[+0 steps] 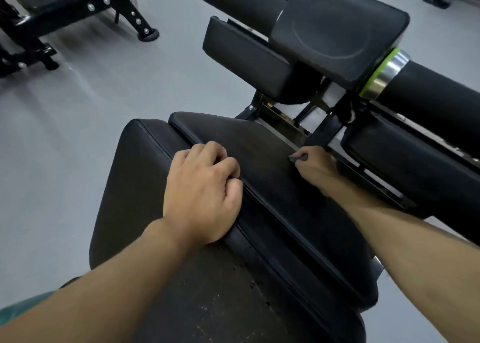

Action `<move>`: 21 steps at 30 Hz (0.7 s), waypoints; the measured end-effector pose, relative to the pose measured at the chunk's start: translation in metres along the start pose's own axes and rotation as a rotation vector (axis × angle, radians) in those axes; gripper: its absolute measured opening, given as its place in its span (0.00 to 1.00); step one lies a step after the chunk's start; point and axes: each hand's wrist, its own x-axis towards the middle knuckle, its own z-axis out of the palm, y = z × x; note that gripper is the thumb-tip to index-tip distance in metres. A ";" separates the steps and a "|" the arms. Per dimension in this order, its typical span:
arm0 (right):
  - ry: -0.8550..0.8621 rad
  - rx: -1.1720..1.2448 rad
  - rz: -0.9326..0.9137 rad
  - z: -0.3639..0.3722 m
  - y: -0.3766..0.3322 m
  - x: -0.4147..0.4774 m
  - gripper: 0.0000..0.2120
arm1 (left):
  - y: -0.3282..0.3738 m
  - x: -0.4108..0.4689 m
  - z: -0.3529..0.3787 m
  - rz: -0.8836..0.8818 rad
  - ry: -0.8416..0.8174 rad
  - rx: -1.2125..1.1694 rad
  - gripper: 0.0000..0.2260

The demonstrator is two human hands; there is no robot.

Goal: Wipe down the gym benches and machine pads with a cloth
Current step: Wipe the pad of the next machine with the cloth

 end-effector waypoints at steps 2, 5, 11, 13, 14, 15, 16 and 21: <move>-0.048 0.087 -0.153 -0.005 -0.022 -0.032 0.11 | -0.001 0.000 -0.001 0.011 0.004 -0.009 0.14; -0.132 0.182 -0.444 -0.014 -0.056 -0.087 0.12 | 0.000 0.002 -0.003 0.026 -0.049 0.001 0.12; -0.155 0.236 -0.520 -0.002 -0.049 -0.059 0.10 | -0.011 0.020 -0.012 0.183 -0.189 0.024 0.10; -0.090 0.163 -0.381 0.013 -0.037 -0.018 0.11 | -0.013 0.019 -0.012 0.184 -0.177 -0.004 0.10; -0.045 0.114 -0.285 0.018 -0.031 0.004 0.11 | -0.014 0.019 -0.012 0.174 -0.171 -0.013 0.10; -0.004 0.061 -0.186 0.021 -0.027 0.022 0.11 | -0.014 0.018 -0.012 0.170 -0.167 -0.017 0.10; 0.012 0.022 -0.084 0.023 -0.023 0.038 0.11 | -0.014 0.017 -0.012 0.172 -0.163 -0.018 0.10; 0.006 0.004 0.012 0.034 -0.055 0.044 0.10 | -0.019 0.018 -0.009 0.200 -0.139 -0.060 0.11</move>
